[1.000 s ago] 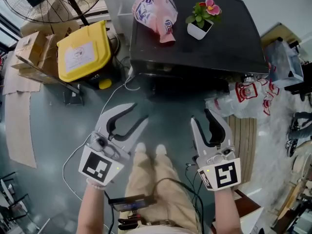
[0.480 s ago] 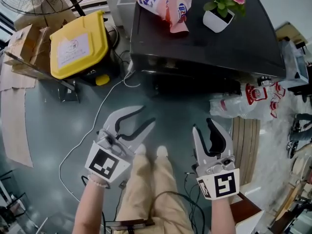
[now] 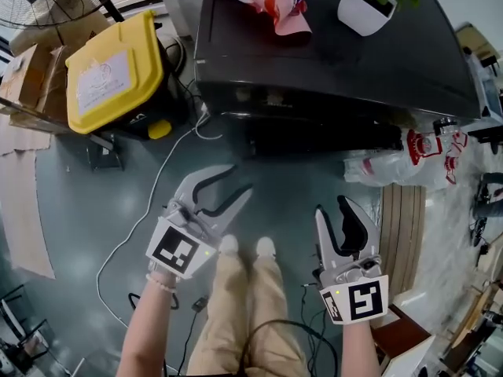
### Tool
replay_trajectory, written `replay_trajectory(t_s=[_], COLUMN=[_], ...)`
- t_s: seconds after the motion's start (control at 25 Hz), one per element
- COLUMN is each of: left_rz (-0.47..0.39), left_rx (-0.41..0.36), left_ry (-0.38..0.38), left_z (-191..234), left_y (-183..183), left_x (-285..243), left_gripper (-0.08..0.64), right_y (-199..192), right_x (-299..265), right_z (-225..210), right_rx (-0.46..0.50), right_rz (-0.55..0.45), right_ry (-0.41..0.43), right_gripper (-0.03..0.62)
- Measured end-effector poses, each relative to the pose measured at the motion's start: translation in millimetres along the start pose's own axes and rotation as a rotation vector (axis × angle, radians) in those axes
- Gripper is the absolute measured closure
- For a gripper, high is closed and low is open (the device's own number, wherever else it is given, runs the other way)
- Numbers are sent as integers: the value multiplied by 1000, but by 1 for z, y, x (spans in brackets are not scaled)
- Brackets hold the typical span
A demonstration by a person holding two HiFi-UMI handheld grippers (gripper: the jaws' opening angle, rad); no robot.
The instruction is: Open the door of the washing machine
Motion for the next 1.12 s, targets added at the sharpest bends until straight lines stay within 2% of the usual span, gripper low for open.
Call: replay_trajectory(t_s=[0.4, 0.56, 1.12], left_rz=[44, 83, 157], left_rx=[-10, -91, -115], left_ry=[-63, -98, -181], left_z=[7, 12, 10], left_y=[-51, -71, -108], left_x=[-40, -57, -98], left_gripper=[419, 417, 419], right_y=[-34, -42, -58], right_x=[-8, -7, -8], right_z=[-17, -25, -38], right_rx=[-12, -20, -41], right_rz=[41, 49, 64], right_ry=[-48, -70, -108], right_gripper=[456, 454, 456])
Point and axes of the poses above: the fingertips, and each gripper's own axes: x backward along the fingers, z to its left, y out of its top, the point moved 4 cm from there along x, backward along the fingers, and after that the axes turned 9 degrees about -x, right-handed, at the moved point
